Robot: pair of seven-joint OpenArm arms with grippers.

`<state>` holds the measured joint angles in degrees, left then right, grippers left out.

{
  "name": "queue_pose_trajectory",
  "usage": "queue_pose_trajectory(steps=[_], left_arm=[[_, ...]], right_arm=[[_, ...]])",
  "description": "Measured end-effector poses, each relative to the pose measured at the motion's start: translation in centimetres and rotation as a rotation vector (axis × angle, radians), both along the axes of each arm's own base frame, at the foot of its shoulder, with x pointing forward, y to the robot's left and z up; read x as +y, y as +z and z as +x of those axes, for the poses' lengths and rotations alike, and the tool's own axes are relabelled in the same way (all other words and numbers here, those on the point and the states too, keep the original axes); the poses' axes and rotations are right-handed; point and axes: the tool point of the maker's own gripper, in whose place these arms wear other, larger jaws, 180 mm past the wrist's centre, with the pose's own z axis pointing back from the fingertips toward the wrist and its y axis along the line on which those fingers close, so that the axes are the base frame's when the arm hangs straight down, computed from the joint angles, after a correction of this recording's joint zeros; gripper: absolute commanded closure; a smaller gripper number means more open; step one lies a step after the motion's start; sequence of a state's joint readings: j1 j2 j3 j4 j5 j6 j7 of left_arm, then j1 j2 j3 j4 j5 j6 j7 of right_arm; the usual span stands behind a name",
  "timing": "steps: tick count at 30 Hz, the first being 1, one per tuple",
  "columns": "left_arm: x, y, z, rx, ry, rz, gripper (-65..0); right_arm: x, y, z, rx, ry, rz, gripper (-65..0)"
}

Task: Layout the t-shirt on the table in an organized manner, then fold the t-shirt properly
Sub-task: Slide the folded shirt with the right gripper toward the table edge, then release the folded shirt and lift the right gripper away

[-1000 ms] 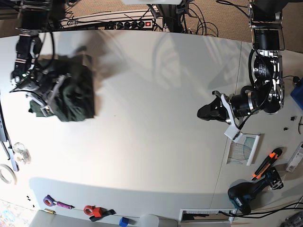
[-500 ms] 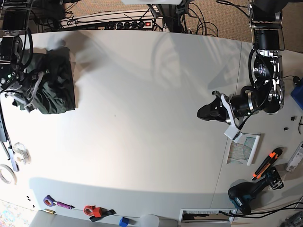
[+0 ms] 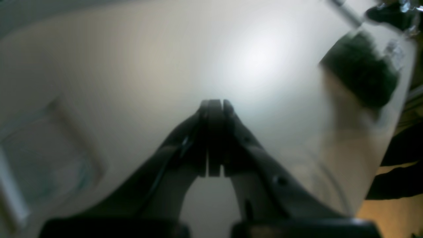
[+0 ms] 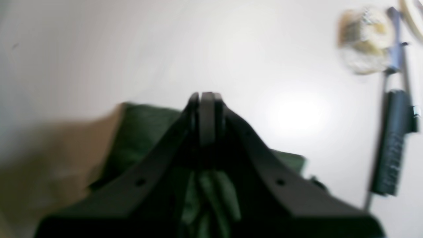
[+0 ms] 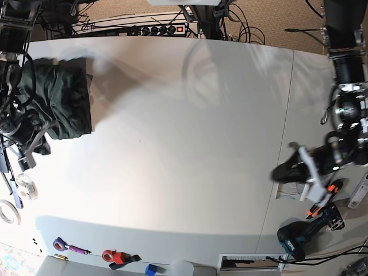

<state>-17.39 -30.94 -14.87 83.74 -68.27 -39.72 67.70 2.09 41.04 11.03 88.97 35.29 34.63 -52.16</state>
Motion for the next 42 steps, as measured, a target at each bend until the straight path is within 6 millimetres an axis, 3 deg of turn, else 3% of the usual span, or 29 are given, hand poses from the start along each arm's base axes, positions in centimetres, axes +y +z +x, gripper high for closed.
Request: queue_pose_trajectory(steps=[3, 6, 9, 13, 15, 18, 19, 21, 24, 28, 33, 36, 42], left_arm=[[4.0, 0.5, -2.6, 0.032, 0.057, -0.044, 0.0], [6.7, 0.5, -6.0, 0.058, 0.099, -0.064, 0.0], [9.5, -0.8, -9.6, 0.116, 0.162, 0.004, 0.0], [11.6, -3.0, -14.6, 0.212, 0.23, 0.056, 0.0], [12.4, -3.6, -16.7, 0.254, 0.255, 0.077, 0.0], [13.2, -4.7, -19.2, 0.319, 0.278, 0.1, 0.0], [13.2, -5.0, -19.7, 0.333, 0.281, 0.099, 0.0], [13.0, -5.4, -20.2, 0.347, 0.284, 0.09, 0.0], [12.4, -5.8, -20.4, 0.351, 0.293, 0.061, 0.0], [12.1, -6.1, -20.6, 0.353, 0.298, 0.045, 0.0], [12.0, -6.1, -20.5, 0.352, 0.299, 0.04, 0.0], [12.0, -6.1, -20.5, 0.352, 0.299, 0.04, 0.0], [12.0, -6.1, -20.5, 0.351, 0.299, 0.038, 0.0]], right_arm=[[1.7, -0.1, -2.4, 0.013, 0.059, 0.001, 0.0], [2.5, 0.2, -5.6, 0.052, 0.086, -0.039, 0.0], [3.4, 0.9, -8.6, 0.07, 0.11, -0.055, 0.0], [3.7, 0.2, -12.9, 0.119, 0.061, -0.062, 0.0], [1.2, 1.3, -13.2, 0.044, -0.111, -0.083, 0.0], [-6.2, 4.8, -13.6, -0.174, -0.482, -0.218, 0.0], [-7.5, 5.3, -14.0, -0.214, -0.545, -0.234, 0.0], [-7.9, 4.1, -14.1, -0.21, -0.598, -0.194, 0.0], [-6.6, 0.5, -12.5, -0.158, -0.59, -0.103, 0.0], [-6.4, -4.5, -11.3, -0.04, -0.601, -0.1, 0.0], [-1.7, -7.2, -8.1, 0.016, -0.472, -0.045, 0.0], [1.0, -9.1, -8.5, 0.082, -0.398, -0.056, 0.0], [3.8, -9.7, -8.8, 0.156, -0.315, -0.039, 0.0]])
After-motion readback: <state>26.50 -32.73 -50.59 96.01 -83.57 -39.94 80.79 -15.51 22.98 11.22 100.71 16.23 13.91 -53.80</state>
